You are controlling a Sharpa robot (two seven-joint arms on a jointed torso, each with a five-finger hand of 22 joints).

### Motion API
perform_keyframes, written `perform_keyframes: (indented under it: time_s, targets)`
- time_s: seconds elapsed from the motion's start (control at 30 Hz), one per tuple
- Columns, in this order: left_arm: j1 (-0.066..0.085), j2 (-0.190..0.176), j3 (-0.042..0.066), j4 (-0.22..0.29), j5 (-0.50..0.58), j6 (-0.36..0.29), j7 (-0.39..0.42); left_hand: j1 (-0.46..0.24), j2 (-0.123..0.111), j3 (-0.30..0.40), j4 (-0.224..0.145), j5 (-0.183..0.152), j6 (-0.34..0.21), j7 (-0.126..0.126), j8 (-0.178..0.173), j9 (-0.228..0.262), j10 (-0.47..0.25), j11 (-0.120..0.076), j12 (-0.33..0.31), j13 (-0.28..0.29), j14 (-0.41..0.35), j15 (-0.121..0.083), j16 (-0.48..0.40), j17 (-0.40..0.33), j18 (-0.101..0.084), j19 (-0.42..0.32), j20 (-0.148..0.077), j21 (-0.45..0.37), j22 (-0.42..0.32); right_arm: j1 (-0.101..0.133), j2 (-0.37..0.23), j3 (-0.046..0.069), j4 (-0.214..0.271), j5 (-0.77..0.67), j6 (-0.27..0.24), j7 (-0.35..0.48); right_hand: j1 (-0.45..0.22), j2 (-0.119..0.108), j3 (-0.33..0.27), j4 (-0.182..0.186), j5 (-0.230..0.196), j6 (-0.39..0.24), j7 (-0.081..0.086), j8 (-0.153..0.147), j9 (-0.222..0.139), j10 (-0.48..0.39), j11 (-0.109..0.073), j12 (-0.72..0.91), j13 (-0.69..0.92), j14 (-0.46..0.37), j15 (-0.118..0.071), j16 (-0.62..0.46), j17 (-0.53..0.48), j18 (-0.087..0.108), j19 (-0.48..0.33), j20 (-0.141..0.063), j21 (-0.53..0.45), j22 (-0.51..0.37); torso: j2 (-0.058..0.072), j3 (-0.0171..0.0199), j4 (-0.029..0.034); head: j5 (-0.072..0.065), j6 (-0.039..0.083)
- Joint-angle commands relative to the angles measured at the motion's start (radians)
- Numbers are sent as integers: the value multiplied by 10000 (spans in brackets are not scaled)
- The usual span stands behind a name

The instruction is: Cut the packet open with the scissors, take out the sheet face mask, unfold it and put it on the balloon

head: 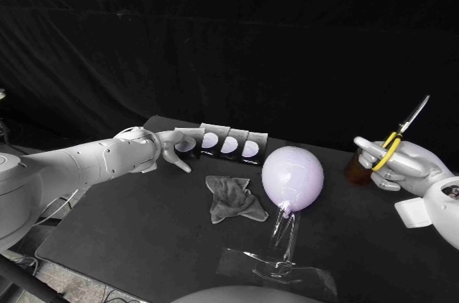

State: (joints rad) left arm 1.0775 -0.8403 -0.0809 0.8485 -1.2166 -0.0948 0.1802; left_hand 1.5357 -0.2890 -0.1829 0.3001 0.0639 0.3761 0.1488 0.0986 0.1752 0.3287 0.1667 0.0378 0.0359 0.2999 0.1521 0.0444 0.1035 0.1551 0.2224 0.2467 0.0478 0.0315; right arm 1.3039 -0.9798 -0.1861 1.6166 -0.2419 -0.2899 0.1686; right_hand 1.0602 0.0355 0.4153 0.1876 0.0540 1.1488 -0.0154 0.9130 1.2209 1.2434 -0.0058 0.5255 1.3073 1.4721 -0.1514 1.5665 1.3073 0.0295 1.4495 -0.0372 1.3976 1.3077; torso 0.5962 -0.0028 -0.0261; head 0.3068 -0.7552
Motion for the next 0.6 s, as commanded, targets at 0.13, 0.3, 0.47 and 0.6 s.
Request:
perform_keyframes:
  time_s: [0.13, 0.3, 0.47, 0.6]
  targets:
    - [-230, 50, -124, 163, -407, 541, -518, 597, 1024, 1244, 0, -155, 1040, 554, 443, 393, 1134, 33, 236, 142, 1192, -10, 440, 468, 290, 795, 204, 573, 270, 0, 1, 7, 12, -131, 136, 85, 267, 274, 86, -28, -37, 502, -383, 76, 1238, 3274, -1066, 10453, 2635, 987, -18, 42, 2635, 167, 39, 9, -1, 1433, -1, 4, -3, 36, -27]
    - [-317, 62, -123, 204, -815, 242, -460, 917, 1724, 1998, -80, -123, 2560, 542, 1062, 913, 2888, 9, 589, 294, 2342, 1, 782, 765, 295, 1354, 208, 817, 355, 0, -7, 7, 15, -138, 139, 85, 267, 274, 86, -28, -37, 502, -383, 76, 1238, 3274, -1066, 10453, 2635, 987, -18, 42, 2635, 167, 39, 9, -1, 1433, -1, 1, 1, 41, -69]
    - [-402, 85, -123, 208, -1052, 84, -379, 1103, 1905, 2233, -128, -147, 3547, 401, 1447, 1187, 4245, -42, 735, 313, 3835, -57, 1207, 1111, 298, 2633, 162, 1309, 535, -1, -22, 7, 19, -146, 141, 87, 267, 274, 86, -28, -37, 502, -383, 76, 1238, 3274, -1066, 10453, 2635, 987, -18, 42, 2635, 167, 39, 9, -1, 1433, -1, -6, 4, 45, -94]
    - [-444, 83, -123, 225, -1144, -41, -304, 1301, 2018, 2359, -175, -149, 3936, 371, 1591, 1209, 5268, -15, 857, 337, 4782, -43, 1510, 1269, 293, 4050, 156, 1842, 720, -1, -32, 7, 21, -153, 140, 88, 267, 274, 86, -28, -37, 502, -383, 76, 1238, 3274, -1066, 10453, 2635, 987, -18, 42, 2635, 167, 39, 9, -1, 1433, 3, -7, 5, 62, -111]
